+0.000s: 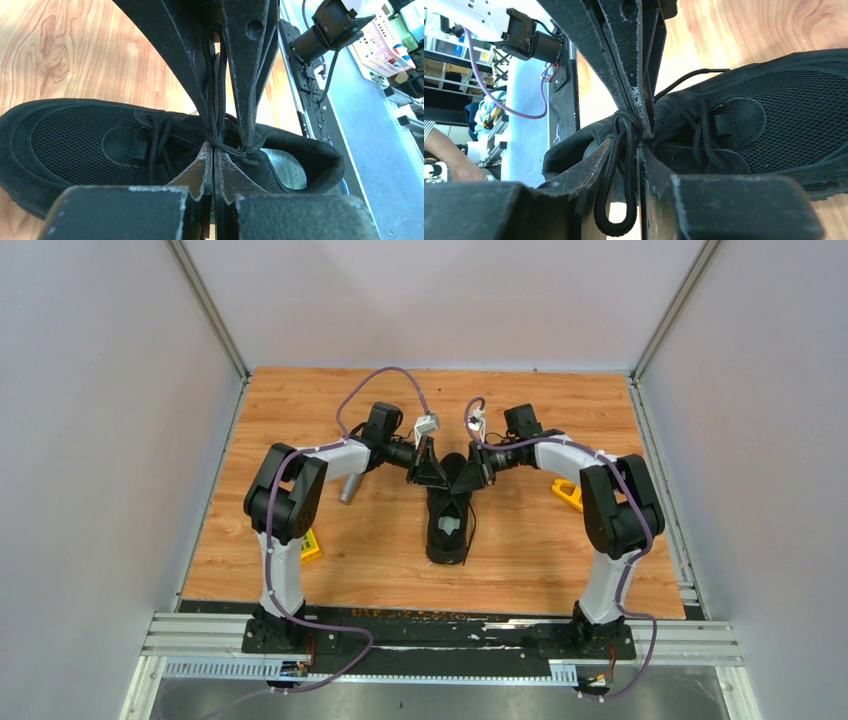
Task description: Tie the shoes
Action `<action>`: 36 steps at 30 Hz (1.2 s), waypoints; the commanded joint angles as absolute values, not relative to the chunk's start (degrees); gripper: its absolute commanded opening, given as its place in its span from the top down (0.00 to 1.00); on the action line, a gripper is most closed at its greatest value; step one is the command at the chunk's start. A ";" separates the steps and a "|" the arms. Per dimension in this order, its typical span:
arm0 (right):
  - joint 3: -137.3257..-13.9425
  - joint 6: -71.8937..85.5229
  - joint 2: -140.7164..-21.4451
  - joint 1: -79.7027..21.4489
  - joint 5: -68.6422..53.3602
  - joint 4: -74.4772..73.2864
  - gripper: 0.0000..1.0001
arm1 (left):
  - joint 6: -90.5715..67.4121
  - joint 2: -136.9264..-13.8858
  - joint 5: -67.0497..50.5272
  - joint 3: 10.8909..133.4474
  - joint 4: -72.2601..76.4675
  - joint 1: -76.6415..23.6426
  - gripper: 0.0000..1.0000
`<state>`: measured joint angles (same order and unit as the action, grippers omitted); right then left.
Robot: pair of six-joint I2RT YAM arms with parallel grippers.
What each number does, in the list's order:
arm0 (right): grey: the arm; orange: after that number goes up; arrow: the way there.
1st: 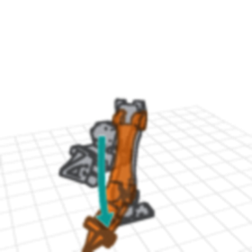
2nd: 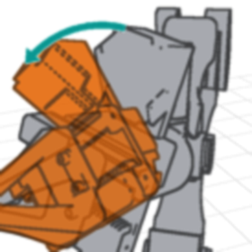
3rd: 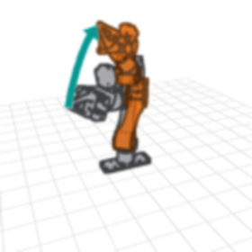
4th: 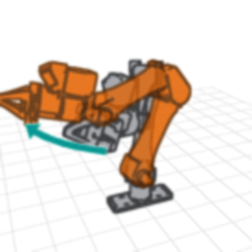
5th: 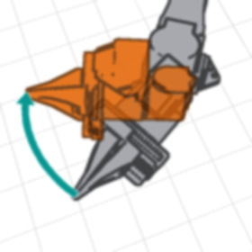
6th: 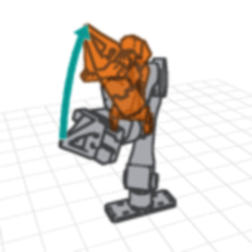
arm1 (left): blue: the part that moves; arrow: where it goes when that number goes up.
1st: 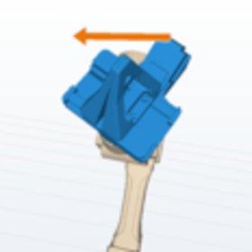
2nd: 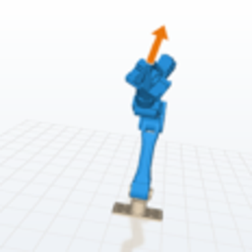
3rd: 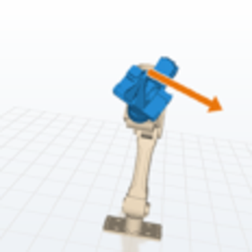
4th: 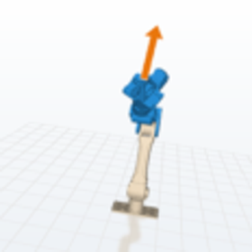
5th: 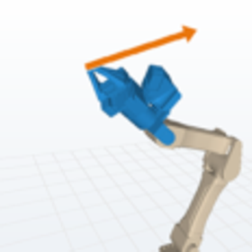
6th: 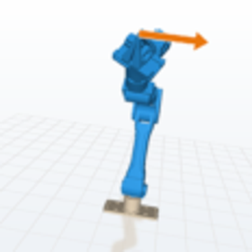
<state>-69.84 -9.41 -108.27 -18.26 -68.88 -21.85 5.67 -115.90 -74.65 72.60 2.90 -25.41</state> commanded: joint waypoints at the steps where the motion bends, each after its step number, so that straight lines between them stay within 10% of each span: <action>1: -70.93 -9.18 -105.79 -18.95 -64.73 -19.49 0.77 | 5.32 -116.19 -74.86 73.48 4.79 -25.49 1.00; 12: -64.89 -5.01 -98.19 -19.90 -52.15 -11.88 0.98 | 4.55 -116.19 -74.62 73.54 5.54 -25.53 1.00; 36: -57.23 -7.82 -89.82 -27.55 -24.71 -7.47 1.00 | 3.19 -116.03 -74.64 72.08 6.65 -25.77 1.00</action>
